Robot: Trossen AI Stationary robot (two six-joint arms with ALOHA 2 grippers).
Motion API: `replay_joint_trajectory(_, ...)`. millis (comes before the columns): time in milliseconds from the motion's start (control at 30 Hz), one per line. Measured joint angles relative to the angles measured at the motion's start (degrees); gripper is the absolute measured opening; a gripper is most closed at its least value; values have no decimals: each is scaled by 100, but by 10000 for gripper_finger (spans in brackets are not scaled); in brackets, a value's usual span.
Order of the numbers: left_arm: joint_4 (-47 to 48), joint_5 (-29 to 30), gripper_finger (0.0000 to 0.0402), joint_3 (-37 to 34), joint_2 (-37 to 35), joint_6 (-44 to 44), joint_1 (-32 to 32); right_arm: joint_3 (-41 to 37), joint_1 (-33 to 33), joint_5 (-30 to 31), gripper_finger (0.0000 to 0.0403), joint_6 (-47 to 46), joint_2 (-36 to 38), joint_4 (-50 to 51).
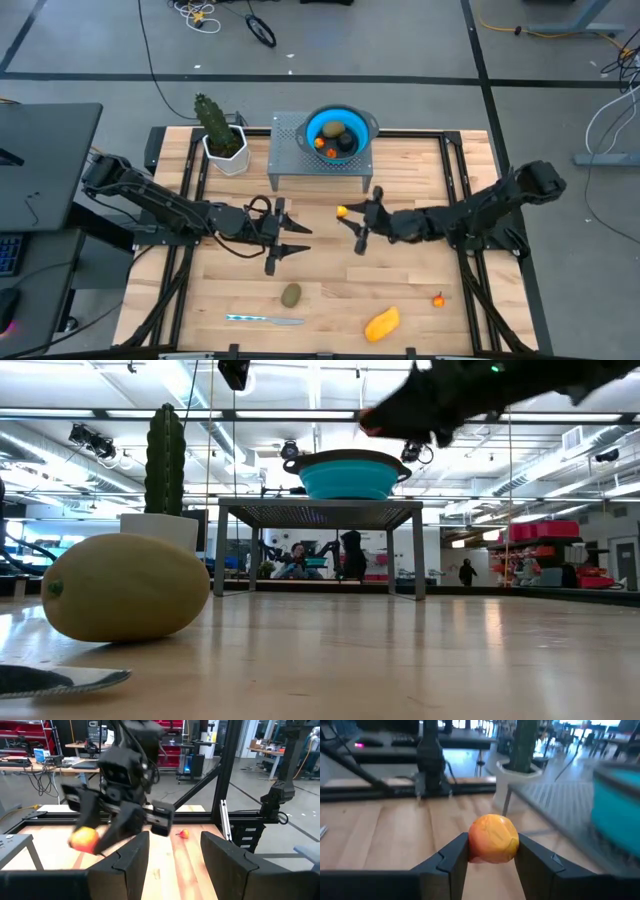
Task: Pick & Place Fruit
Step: Put the orange peach in the blue strainer bowl on the shelf
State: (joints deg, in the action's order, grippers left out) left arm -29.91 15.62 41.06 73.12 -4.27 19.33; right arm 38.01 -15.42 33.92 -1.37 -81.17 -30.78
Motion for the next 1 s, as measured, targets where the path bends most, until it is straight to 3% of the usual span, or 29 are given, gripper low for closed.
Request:
replay_joint_trajectory(200,36,0,187,0,0,11,-2,593,454,-59,154,763,-4,44)
replay_joint_trajectory(500,129,-11,187,0,0,15,0,1177,1511,46,154,1180,-7,48)
replay_joint_trajectory(767,245,-7,187,0,0,17,-2,1306,2360,-417,154,1288,-7,123)
replay_joint_trajectory(1000,267,-7,187,0,0,17,-2,1306,2869,-412,154,1283,-9,471)
